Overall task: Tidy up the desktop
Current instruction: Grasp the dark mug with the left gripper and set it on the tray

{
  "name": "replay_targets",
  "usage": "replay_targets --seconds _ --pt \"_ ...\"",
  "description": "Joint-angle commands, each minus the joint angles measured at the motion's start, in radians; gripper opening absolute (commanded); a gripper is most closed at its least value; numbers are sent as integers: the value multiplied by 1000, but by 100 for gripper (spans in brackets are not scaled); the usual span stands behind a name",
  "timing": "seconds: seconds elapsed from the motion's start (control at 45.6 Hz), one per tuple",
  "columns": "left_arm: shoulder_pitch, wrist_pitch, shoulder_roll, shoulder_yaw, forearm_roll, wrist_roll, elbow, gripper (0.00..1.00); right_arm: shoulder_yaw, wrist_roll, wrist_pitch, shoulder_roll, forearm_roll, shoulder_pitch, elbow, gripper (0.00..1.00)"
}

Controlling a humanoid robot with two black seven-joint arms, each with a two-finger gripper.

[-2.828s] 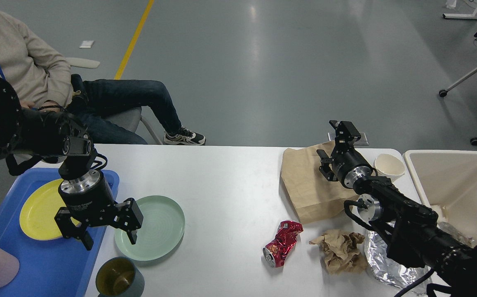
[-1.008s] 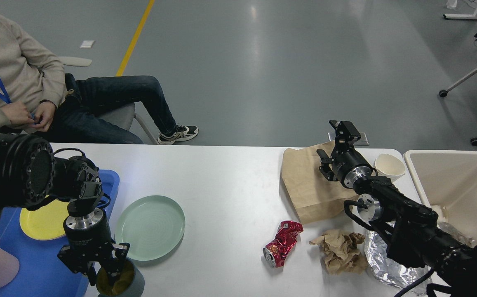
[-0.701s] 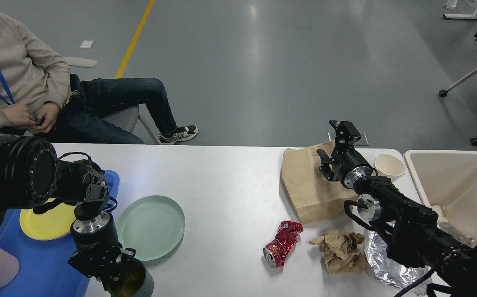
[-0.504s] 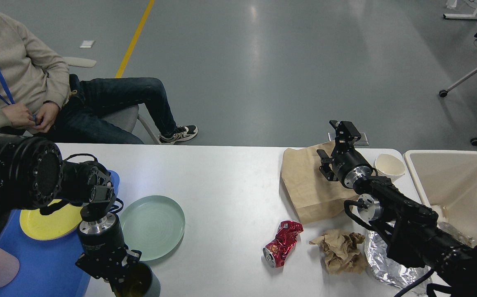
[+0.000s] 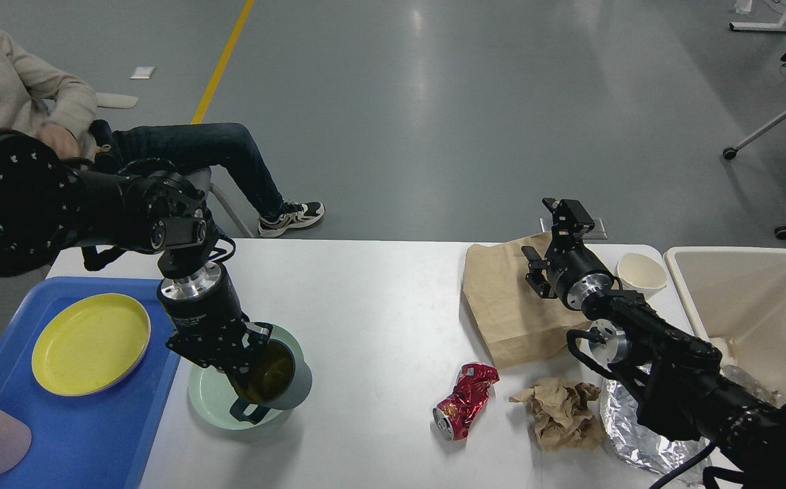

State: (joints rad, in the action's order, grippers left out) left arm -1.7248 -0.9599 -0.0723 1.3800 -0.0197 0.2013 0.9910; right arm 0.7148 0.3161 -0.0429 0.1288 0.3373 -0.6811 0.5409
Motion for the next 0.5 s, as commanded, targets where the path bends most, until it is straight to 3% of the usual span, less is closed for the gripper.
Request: replay_targets --seconds 0.0,0.197,0.482 --pt "-6 0 -69 46 -2 0 24 0 0 0 0 0 0 0 -1 100" --pt "27 0 -245 155 -2 -5 15 0 0 1 0 0 0 0 -1 100" --pt "135 0 -448 160 -72 -3 -35 0 0 0 0 0 0 0 -1 100"
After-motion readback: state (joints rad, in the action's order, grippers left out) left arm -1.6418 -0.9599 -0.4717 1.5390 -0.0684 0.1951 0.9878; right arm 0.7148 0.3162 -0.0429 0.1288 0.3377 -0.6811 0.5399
